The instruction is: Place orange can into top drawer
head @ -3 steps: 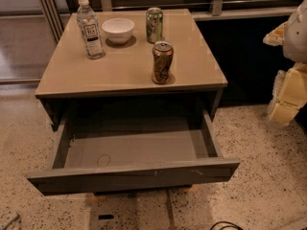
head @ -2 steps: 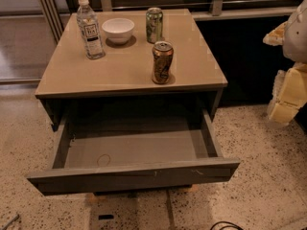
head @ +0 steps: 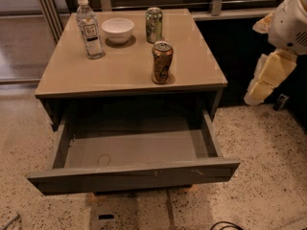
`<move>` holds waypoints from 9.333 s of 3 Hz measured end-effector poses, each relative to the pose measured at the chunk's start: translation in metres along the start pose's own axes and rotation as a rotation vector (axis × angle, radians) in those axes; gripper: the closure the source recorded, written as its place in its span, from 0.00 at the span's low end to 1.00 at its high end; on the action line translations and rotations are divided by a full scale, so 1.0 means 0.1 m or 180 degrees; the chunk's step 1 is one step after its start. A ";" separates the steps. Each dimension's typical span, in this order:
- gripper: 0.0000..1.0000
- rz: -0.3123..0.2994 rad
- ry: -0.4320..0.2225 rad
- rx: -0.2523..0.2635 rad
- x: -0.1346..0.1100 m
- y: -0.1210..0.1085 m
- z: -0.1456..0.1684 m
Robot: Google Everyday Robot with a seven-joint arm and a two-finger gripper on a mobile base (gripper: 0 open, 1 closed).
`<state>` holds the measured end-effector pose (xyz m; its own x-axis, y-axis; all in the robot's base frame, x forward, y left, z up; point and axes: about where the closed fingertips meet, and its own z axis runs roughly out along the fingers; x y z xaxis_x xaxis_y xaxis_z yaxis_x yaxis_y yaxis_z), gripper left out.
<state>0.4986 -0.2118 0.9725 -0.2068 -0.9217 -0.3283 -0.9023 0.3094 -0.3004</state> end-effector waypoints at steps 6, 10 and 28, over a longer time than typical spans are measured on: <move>0.00 0.0258 -0.1480 -0.0442 -1.02 -1.05 1.00; 0.00 0.0140 -0.1911 -0.0438 -1.43 -0.87 1.80; 1.00 -0.0458 -0.2395 -0.0811 -1.13 0.96 3.69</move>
Offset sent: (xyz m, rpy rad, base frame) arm 0.1904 0.0744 0.0037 0.4847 -0.0386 0.1026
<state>0.5746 0.0086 0.6503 0.1462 -0.5156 -0.8442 -0.9780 0.0532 -0.2019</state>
